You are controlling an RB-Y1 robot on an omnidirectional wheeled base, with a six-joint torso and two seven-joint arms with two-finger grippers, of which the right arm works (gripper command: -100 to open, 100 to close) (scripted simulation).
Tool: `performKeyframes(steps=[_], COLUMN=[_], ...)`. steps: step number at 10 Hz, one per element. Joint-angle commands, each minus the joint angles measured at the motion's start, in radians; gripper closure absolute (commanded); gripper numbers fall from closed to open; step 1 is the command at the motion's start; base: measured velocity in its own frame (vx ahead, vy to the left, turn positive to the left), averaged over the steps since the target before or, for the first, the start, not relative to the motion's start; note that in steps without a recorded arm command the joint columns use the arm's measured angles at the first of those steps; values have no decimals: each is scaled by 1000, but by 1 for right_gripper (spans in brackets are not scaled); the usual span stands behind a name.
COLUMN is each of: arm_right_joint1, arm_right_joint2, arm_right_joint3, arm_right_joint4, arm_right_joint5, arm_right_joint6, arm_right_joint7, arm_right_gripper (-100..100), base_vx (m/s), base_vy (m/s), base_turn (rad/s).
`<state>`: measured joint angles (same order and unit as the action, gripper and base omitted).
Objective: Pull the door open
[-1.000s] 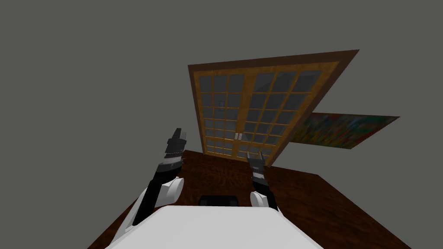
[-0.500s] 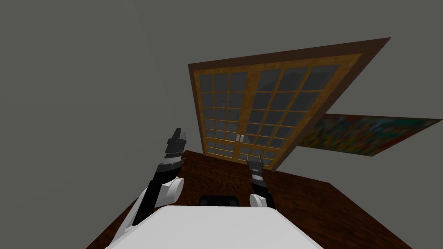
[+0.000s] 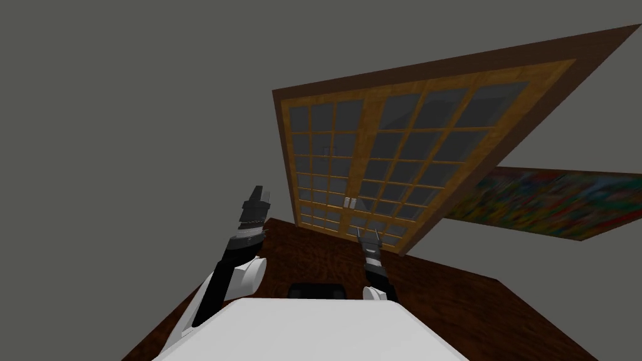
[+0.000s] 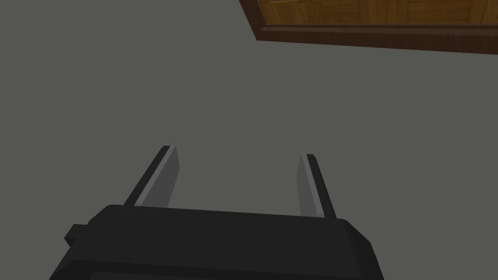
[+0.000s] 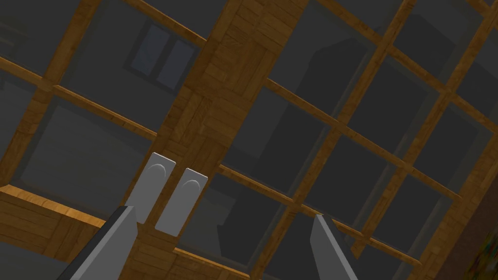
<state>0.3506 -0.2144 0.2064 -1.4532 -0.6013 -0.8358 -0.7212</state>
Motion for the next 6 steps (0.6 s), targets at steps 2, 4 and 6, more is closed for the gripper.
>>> performKeyframes(steps=[2,4,6], arm_right_joint1=[-18,-25,-33], arm_right_joint2=[-10,-18,-25], arm_right_joint3=[16,27,39], arm_right_joint4=[62,100,138], arm_right_joint5=[-36,-62,-88], arm_right_joint6=[-15,-24,-33], arm_right_joint7=[-61,-103,-144], arm_right_gripper=[-100,-100,-100], base_vx=[85,90,96], base_vy=[-37,-41,-43], base_turn=[69,66,66])
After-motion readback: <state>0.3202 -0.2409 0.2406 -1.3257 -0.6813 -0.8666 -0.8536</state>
